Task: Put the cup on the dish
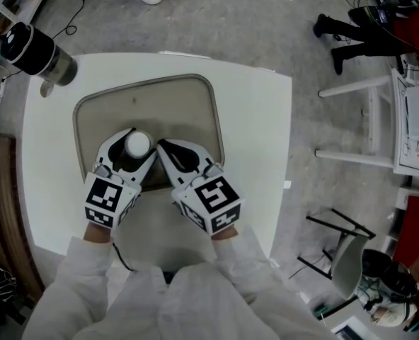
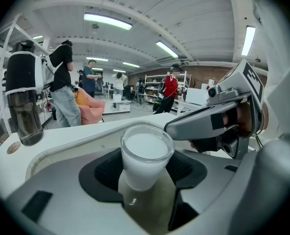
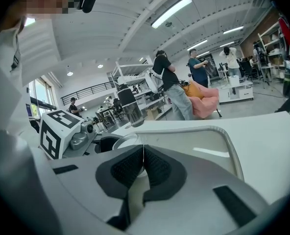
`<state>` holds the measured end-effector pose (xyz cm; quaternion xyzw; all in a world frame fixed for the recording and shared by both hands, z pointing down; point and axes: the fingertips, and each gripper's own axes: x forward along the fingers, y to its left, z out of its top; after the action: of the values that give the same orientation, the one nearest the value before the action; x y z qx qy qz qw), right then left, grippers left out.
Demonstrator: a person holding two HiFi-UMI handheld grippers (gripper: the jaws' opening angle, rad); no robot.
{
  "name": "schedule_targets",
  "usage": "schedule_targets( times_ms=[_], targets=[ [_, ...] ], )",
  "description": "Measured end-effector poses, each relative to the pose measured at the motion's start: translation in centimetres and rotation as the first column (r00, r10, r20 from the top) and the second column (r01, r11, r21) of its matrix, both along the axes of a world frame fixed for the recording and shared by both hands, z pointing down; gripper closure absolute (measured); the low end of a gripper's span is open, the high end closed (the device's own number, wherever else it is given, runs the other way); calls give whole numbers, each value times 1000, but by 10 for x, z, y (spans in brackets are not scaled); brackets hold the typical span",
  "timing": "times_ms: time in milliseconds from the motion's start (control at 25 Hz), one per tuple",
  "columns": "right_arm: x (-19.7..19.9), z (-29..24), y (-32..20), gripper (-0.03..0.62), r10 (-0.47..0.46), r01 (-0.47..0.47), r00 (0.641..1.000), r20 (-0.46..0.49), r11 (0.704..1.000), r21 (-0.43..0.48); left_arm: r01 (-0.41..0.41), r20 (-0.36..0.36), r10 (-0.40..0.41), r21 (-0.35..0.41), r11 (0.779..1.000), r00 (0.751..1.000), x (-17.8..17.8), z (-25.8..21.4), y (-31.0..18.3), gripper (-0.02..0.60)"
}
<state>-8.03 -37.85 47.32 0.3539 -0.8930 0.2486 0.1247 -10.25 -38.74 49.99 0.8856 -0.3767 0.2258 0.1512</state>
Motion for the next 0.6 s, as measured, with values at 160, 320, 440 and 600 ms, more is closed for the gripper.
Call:
schedule_targets(
  times_ms=[160,320,440,600],
  targets=[
    [-2,3,1,580,-6,5,1000,-3,1000,-8,1,-18,-1,-6,1000,1000,0,1,-1,311],
    [-3,6,2,580,-5,5,1000,-10,1000,-12,5,-32,-6,-12,1000,999,-3,2,-4,311],
    [-1,6,3,582,-4,4,1000,-13,1000,-15,10,-38,-11,-30,1000,999,-1,5,-3,311],
    [1,6,4,580,2,-2,1000,-13,1000,-20,19,-30,-20,-38,999,999,-1,7,-4,311]
  ],
)
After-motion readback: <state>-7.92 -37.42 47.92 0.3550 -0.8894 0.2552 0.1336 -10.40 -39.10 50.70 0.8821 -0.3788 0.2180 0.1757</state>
